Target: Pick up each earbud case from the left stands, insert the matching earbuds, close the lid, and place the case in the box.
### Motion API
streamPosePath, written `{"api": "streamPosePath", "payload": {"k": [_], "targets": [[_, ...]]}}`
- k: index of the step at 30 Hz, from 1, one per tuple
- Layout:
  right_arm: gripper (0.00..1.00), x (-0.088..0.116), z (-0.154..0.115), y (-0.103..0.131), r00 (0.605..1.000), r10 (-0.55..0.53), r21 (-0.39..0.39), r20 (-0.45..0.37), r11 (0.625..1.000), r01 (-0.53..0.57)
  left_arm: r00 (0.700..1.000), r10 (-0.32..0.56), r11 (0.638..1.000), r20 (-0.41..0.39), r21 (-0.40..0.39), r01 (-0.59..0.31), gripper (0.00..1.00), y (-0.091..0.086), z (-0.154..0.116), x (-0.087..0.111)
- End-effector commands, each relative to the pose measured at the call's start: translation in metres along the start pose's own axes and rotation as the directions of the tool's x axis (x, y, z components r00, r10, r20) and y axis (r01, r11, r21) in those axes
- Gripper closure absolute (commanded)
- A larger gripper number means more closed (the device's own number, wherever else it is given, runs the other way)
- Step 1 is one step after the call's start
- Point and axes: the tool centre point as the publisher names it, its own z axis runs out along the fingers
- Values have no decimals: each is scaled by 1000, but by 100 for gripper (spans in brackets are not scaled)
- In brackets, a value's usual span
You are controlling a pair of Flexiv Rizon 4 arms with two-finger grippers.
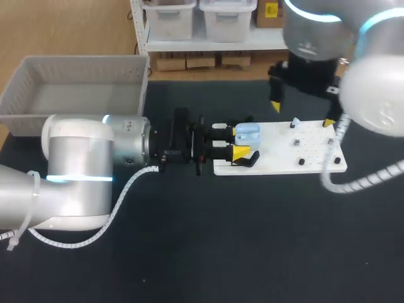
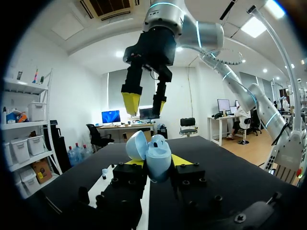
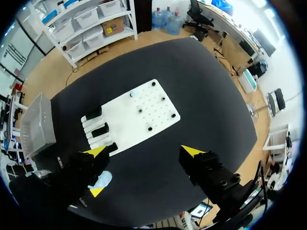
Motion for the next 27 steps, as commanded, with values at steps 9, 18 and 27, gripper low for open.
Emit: {"api": "streamPosePath", "payload": {"k": [9,18,27], "targets": [[36,-35,52,13,993,-119,-122,-21,986,115,1000,3,1000,1,-7,-3,100,-1,0,1],[55,-57,93,15,983,-174,-110,-51,980,168,1000,3,1000,1,-7,-3,100,-1,0,1],[53,-76,124,21,979,-165,-167,-119,975,144,1000,3,1000,1,-7,-3,100,-1,0,1]]}}
